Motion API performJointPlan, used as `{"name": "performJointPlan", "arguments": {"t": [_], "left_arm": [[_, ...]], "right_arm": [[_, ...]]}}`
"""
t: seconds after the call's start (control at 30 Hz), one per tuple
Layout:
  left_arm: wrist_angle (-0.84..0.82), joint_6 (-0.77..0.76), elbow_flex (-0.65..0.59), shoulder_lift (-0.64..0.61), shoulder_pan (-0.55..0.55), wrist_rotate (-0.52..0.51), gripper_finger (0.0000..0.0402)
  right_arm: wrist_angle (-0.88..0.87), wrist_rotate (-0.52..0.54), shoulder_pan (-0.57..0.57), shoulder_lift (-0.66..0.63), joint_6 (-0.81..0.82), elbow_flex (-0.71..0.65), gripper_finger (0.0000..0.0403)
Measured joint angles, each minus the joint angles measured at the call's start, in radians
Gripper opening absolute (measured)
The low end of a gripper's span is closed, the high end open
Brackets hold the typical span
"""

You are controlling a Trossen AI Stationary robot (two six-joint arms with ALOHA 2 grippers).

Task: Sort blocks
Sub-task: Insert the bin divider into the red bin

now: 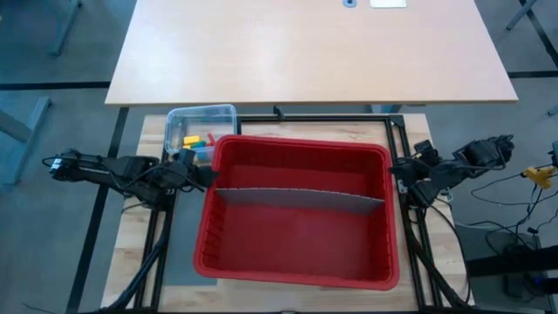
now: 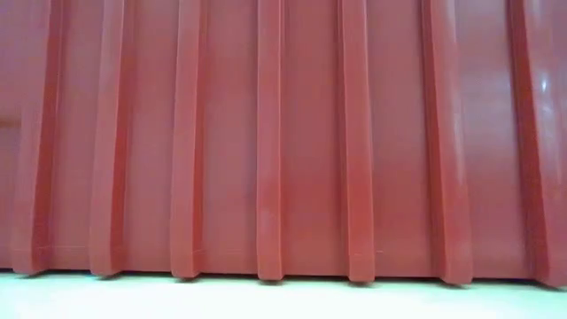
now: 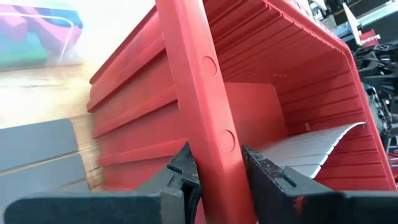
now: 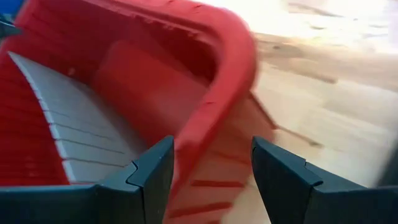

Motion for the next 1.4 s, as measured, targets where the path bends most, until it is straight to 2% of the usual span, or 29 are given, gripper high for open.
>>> {"name": "performJointPlan", "arguments": {"t": [0.23,0.33,0.67,0.8,0.93,1.23,1.4], "left_arm": [[0.002,0.000,-0.001,0.001,0.000,0.004,0.0081],[0.005,0.001,-0.002,-0.001,0.000,0.009,0.0081],[0.016,0.006,0.000,0.000,0.001,0.056,0.0081],[0.028,0.006,0.002,-0.003,0.001,0.073,0.0081],[0.029,0.001,0.003,-0.003,0.001,0.080,0.0081],[0.054,0.001,0.003,0.004,-0.001,0.092,0.0078],[0.067,0.004,0.003,0.004,-0.001,0.094,0.0076]], "right_arm": [[0.029,-0.035,0.000,0.019,0.029,-0.027,0.0190],[0.030,-0.036,0.000,0.037,0.038,-0.028,0.0176],[0.027,0.025,0.000,0.046,0.055,-0.025,0.0025],[0.023,0.055,0.000,0.043,0.043,-0.025,0.0004],[0.029,0.016,-0.001,0.043,0.017,-0.020,0.0037],[0.055,-0.109,0.000,0.048,0.064,-0.027,0.0183],[0.144,-0.123,0.000,0.052,0.062,-0.081,0.0212]]}}
